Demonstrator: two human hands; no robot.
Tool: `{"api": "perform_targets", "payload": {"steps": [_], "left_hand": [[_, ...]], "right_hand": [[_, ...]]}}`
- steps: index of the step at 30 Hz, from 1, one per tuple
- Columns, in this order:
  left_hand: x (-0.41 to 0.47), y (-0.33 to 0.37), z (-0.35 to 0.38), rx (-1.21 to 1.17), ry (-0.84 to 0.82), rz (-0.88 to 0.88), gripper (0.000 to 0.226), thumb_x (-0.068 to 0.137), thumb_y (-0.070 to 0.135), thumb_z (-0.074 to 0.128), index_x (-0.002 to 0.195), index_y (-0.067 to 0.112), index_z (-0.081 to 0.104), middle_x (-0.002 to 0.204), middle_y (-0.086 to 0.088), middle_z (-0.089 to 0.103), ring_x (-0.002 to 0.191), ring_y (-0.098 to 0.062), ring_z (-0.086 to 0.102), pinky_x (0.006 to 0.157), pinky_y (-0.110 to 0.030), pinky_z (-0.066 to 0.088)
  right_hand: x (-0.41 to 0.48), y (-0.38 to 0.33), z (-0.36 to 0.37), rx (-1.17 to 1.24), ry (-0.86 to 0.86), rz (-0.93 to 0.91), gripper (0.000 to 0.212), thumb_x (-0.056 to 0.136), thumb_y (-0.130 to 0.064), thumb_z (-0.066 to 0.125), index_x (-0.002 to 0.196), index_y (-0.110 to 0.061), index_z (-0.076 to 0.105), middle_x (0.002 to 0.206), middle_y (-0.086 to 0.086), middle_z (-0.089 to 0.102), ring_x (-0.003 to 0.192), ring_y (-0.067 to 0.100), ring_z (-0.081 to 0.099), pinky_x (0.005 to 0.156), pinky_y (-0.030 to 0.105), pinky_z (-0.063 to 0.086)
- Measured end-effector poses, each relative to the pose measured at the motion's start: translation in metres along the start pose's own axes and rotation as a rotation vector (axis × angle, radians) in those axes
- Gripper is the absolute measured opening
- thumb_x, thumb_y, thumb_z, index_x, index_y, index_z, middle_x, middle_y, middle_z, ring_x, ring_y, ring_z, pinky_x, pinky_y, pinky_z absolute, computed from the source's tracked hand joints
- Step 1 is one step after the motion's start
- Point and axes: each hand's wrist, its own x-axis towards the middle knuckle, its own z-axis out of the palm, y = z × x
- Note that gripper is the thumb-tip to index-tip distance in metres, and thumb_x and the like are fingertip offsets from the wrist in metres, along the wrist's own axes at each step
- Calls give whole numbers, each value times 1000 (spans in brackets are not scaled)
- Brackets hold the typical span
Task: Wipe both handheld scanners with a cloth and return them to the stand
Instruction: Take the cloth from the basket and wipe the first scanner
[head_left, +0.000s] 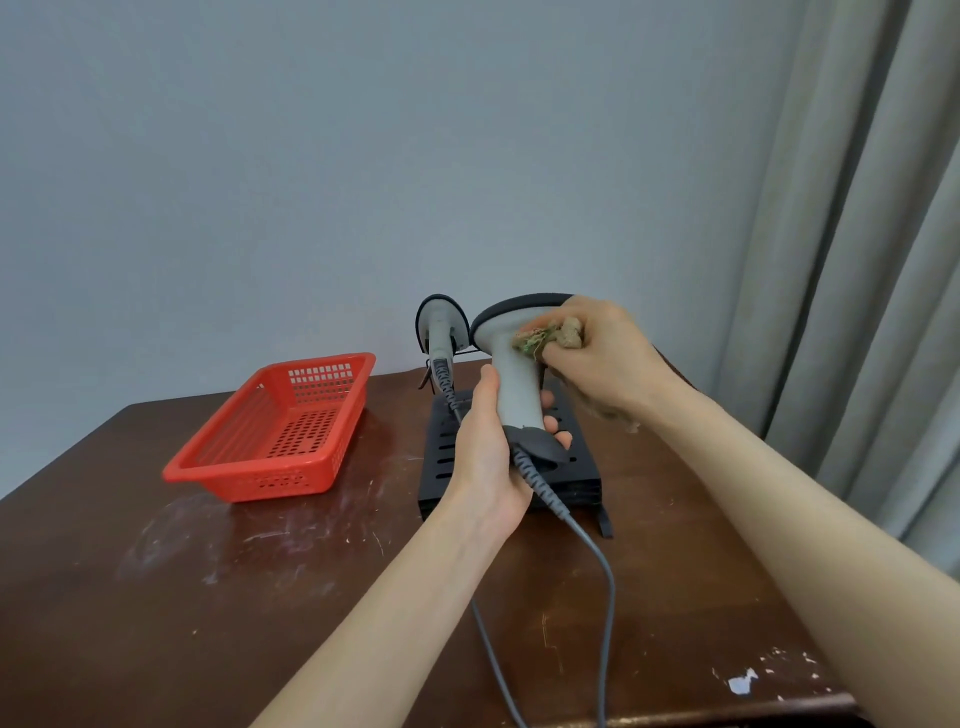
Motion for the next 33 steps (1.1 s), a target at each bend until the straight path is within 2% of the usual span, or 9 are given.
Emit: {"api": "perform_targets", "payload": {"steps": [5,7,10,14,23,25,28,31,33], "left_hand": [[0,4,0,16,42,29,35,94,44,51,90,12,63,71,-6,64,53,-16,53,45,-24,50],[1,6,-1,41,63,45,34,95,43,50,93,11,62,79,-8,65,57,-17,55,45,-24,50],[2,6,-3,62,60,58,36,96,42,47,98,9,61,87,-10,66,57,-17,58,46,-24,51],[3,3,-6,34,60,36,37,97,41,45,98,7,60,85,-10,70,57,-16,63,47,-25,52],[5,-1,-6,109,54,123,33,99,39,42,95,12,61,80,-8,71,56,-17,63,46,-26,51],[6,-2,-5,133,63,149,33,99,38,42,93,11,61,78,-8,70,54,-17,62,45,-26,51],[8,-3,-5,164,68,160,33,99,37,43,95,10,62,75,-8,69,51,-17,62,45,-27,50],[10,-3,-6,163,56,172,35,100,36,42,94,9,63,67,-7,69,48,-18,60,45,-27,51],[11,-4,-5,180,57,184,36,100,36,41,94,8,63,65,-7,69,48,-18,61,44,-26,51]], "right_hand": [[-7,-1,-6,50,-187,9,19,79,-7,58,81,-16,75,79,-13,68,71,0,62,70,22,50],[-7,1,-8,108,-62,13,16,78,-7,57,80,-10,73,80,-8,71,74,3,64,71,25,52],[-6,3,-14,137,162,12,24,78,-7,57,79,-27,69,80,-6,70,80,14,64,71,28,50],[-7,6,-10,42,99,10,19,78,-7,56,85,-17,71,86,1,70,84,19,63,77,36,53],[-3,7,-1,-58,100,7,33,85,-8,50,100,-28,71,93,-9,60,92,16,59,81,35,50],[-1,7,0,-121,53,-7,35,86,-9,47,102,-29,70,96,-11,58,90,15,58,79,36,50],[-7,1,-3,-141,-110,-54,31,83,-9,52,95,-28,74,87,-18,58,79,2,56,71,25,46],[-14,-4,-7,-72,-275,-34,17,79,-12,61,80,-22,75,79,-8,67,72,0,61,75,27,50],[-12,-2,-8,-93,-231,-35,18,79,-14,61,80,-25,75,77,-12,65,72,0,60,73,27,49]]}}
